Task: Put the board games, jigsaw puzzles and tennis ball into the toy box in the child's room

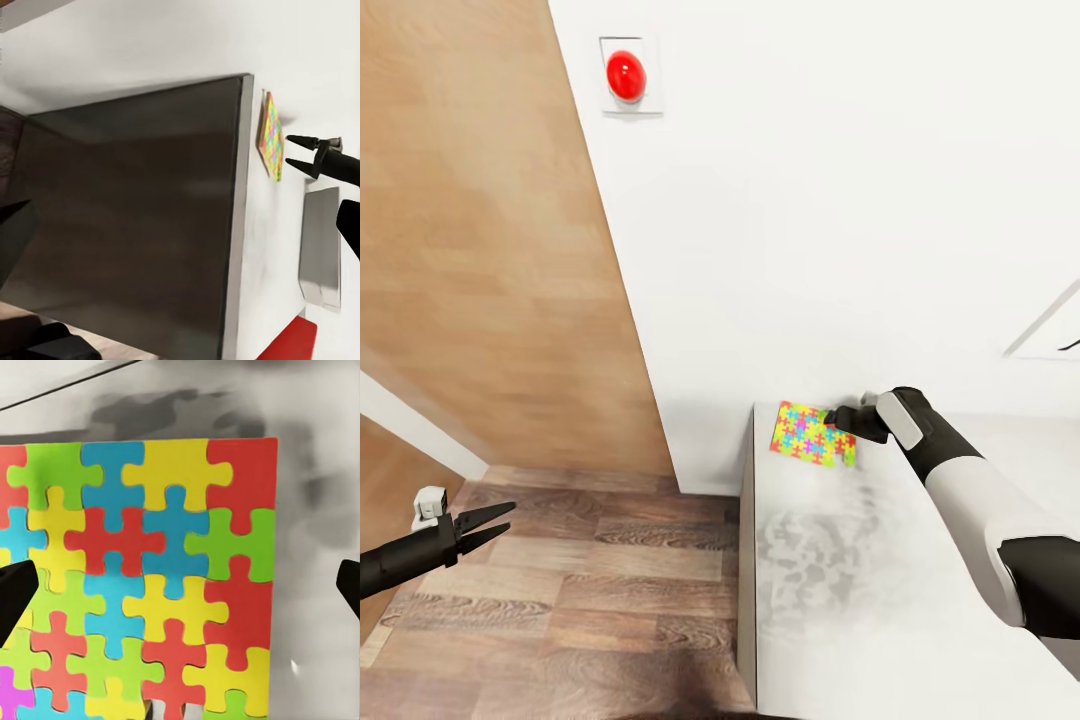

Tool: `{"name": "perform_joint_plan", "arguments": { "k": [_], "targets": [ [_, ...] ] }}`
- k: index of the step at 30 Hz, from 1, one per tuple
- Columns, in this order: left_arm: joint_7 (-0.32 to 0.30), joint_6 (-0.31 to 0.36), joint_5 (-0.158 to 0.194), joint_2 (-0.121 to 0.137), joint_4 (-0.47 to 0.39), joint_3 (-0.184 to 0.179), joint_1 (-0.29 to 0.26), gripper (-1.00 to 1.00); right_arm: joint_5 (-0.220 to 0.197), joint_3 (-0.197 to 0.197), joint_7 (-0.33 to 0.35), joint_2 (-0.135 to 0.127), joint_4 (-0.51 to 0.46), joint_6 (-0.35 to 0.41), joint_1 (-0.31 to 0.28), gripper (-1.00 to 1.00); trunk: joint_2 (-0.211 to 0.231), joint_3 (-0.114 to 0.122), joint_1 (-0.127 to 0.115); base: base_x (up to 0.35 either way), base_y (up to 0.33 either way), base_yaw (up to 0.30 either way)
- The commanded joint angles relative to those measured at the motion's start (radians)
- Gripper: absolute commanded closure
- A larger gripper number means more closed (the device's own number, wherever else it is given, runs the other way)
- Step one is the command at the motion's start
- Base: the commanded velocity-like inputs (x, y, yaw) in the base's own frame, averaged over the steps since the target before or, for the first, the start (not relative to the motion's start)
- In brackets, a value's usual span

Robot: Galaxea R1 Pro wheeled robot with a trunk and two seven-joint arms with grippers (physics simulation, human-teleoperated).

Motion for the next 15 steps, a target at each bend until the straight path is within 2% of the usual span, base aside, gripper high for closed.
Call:
{"name": "perform_joint_plan", "arguments": {
  "k": [1, 15],
  "targets": [
    [-0.002, 0.005, 0.001, 0.000, 0.000, 0.000, -0.001, -1.00, -0.011, 0.008, -0.008, -0.001, -0.001, 0.002, -0.001, -1.00, -0.002, -0.003, 0.000, 0.000, 0.000, 0.000],
    [-0.002, 0.005, 0.001, 0.000, 0.000, 0.000, 0.000, -1.00, -0.011, 0.007, -0.008, -0.001, -0.001, 0.001, -0.001, -1.00, -0.002, -0.020, 0.000, 0.000, 0.000, 0.000]
  ]
}}
